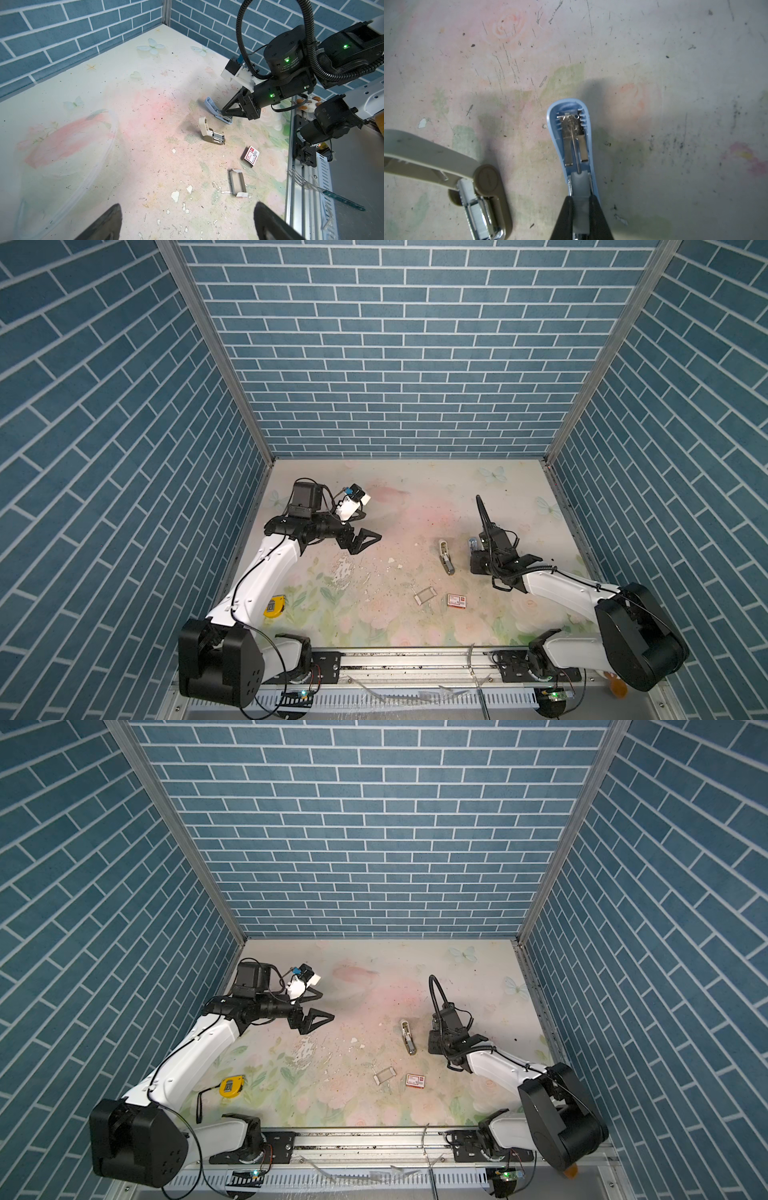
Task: Load the staples into the stapler
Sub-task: 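Adjust the blue stapler's alignment beside the cream holder with the right gripper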
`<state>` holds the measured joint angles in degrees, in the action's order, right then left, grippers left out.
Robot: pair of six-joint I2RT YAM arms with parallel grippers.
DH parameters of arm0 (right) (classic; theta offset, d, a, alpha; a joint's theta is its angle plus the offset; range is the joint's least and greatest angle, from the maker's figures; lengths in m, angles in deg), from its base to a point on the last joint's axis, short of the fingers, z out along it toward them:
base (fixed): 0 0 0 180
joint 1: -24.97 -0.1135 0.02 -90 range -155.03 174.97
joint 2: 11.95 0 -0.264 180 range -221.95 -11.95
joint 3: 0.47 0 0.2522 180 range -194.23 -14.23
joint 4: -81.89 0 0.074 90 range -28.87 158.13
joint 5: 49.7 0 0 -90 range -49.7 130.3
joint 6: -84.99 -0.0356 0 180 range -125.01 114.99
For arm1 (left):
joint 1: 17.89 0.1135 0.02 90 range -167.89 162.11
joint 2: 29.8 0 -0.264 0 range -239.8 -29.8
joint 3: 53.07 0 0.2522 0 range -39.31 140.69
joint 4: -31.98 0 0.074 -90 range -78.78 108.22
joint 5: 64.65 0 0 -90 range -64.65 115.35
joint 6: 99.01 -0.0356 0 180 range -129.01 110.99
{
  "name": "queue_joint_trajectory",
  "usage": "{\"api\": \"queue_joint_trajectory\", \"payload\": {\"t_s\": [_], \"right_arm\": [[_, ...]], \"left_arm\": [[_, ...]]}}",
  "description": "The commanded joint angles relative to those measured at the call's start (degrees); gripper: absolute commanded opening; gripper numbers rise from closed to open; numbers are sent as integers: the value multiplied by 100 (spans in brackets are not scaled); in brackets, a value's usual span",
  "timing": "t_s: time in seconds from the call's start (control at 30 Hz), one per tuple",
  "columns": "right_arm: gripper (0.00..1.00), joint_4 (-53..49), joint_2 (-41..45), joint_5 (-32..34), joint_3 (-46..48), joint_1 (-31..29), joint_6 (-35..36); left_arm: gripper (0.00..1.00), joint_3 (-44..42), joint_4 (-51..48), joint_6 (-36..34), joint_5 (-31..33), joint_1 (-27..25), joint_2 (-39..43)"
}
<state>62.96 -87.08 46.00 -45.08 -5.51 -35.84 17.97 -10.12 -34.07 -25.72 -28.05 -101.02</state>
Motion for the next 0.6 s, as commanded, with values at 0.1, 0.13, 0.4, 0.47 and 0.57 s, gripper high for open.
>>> {"api": "queue_joint_trajectory", "payload": {"t_s": [0.1,0.13,0.4,0.47,0.57], "right_arm": [[10,27,268,-4,38,-13,40],[10,33,304,0,42,-6,63],[10,16,480,154,113,-7,283],[10,78,475,169,170,-10,305],[10,186,465,169,265,-11,339]], "left_arm": [[100,61,-78,-127,84,-39,12],[100,87,-105,-146,112,-39,12],[100,398,-547,-446,212,-39,-108],[100,489,-638,-468,214,-39,-145],[100,586,-705,-419,194,-39,-190]]}}
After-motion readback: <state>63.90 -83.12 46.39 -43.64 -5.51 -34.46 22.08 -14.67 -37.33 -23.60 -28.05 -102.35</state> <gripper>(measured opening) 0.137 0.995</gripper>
